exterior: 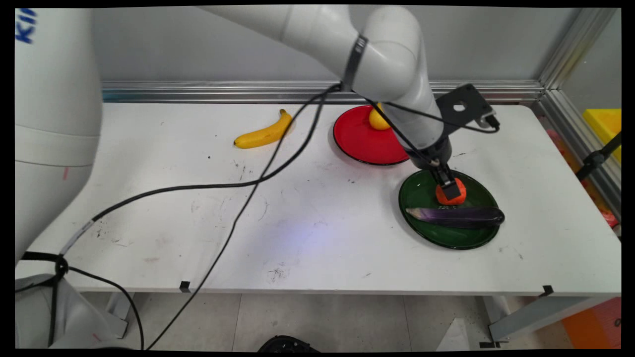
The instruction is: Pick up the mandarin from the green plate
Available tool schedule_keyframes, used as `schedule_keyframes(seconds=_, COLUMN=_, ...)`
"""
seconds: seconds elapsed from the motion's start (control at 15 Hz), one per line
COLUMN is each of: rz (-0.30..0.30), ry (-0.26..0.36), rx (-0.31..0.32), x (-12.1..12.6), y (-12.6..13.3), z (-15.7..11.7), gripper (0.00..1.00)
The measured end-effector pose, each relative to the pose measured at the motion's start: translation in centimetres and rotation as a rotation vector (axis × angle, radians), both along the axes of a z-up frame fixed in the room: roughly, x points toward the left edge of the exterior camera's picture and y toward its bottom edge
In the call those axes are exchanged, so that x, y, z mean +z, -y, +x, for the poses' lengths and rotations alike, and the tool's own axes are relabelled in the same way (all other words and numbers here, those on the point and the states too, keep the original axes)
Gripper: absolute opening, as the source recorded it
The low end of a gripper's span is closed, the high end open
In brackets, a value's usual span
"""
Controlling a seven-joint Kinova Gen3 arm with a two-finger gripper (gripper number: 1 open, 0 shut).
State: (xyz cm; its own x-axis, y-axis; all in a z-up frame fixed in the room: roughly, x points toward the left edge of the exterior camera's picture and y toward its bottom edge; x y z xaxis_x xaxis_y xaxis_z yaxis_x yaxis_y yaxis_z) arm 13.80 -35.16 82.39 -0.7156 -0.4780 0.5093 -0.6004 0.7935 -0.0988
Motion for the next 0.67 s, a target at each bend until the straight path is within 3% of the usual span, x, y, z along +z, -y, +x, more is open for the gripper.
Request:
schedule_keyframes(seconds=0.4, rz=0.022, ry=0.022, rx=-0.020, x=-4.1, y=2.6, z=-2.0, gripper=1.00)
schedule_keyframes(seconds=0.67, rz=0.028, ry=0.026, rx=-0.034, x=-5.4, y=3.6, z=-2.8, gripper=1.00)
